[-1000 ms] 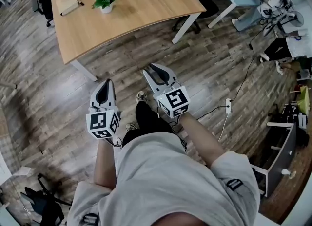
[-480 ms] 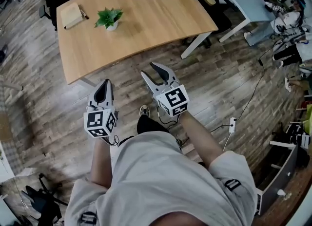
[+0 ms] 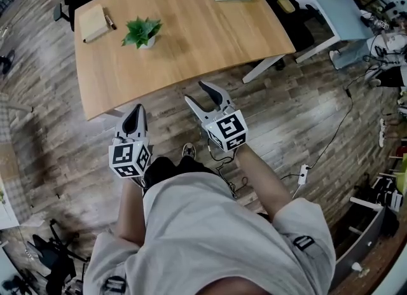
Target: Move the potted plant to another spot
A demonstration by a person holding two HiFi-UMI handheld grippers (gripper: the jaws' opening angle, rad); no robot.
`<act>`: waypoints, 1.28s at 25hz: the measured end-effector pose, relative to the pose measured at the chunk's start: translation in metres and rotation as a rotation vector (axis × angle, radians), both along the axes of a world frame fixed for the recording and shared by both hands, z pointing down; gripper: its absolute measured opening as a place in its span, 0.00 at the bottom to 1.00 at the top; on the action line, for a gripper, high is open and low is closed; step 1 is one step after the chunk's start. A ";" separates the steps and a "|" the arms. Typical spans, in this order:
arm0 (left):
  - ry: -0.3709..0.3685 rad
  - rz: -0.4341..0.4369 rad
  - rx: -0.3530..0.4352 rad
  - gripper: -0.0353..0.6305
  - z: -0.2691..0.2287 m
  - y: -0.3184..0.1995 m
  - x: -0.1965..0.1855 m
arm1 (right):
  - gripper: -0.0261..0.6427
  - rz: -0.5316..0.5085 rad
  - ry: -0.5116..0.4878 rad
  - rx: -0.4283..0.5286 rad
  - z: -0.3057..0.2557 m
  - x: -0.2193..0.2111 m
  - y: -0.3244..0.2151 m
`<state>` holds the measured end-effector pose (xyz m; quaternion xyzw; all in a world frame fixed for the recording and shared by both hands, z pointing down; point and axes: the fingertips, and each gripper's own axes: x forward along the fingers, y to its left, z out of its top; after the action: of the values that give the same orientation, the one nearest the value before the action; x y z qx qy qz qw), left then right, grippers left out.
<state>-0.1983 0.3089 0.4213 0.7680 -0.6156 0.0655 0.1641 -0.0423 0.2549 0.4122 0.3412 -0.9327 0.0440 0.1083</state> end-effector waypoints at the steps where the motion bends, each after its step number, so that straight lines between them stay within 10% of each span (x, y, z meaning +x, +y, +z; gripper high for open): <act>1: -0.001 -0.006 -0.007 0.07 0.003 -0.004 -0.002 | 0.37 0.000 0.001 -0.003 0.002 0.000 -0.005; 32: 0.043 0.055 -0.215 0.07 0.119 -0.174 -0.085 | 0.49 0.011 0.142 -0.165 0.118 -0.092 -0.172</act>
<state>-0.2833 0.1351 0.5402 0.7639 -0.5798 0.1192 0.2571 -0.1338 0.0828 0.5302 0.3384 -0.9140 0.0968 0.2015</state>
